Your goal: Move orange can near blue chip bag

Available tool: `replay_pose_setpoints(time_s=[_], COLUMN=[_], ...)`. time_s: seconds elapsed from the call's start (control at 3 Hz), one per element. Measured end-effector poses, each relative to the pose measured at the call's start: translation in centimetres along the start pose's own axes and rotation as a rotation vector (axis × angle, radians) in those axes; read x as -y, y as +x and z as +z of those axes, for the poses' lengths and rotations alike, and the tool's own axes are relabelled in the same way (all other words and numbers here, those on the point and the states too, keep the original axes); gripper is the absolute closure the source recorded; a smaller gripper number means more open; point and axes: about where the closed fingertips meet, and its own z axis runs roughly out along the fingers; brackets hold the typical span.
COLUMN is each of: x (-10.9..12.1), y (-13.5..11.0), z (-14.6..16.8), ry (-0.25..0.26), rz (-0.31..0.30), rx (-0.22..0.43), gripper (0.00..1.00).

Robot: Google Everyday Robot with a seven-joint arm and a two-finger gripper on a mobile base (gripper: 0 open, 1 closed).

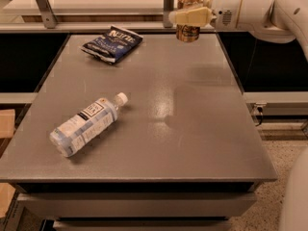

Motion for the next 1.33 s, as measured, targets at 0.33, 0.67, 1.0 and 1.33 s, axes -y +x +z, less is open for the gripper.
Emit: replay_pose_setpoints(time_s=[0.33, 0.67, 1.0, 1.33], x=[-0.1, -0.3, -0.5, 0.6], y=[0.6, 1.2, 1.6, 3.3], z=[2.7, 5.2, 7.0, 12.1], ry=[-0.051, -0.094, -0.116, -0.14], rz=[-0.004, -0.007, -0.015, -0.018], rx=[0.034, 0.051, 0.036, 0.004], gripper=[1.0, 1.0, 1.0, 1.0])
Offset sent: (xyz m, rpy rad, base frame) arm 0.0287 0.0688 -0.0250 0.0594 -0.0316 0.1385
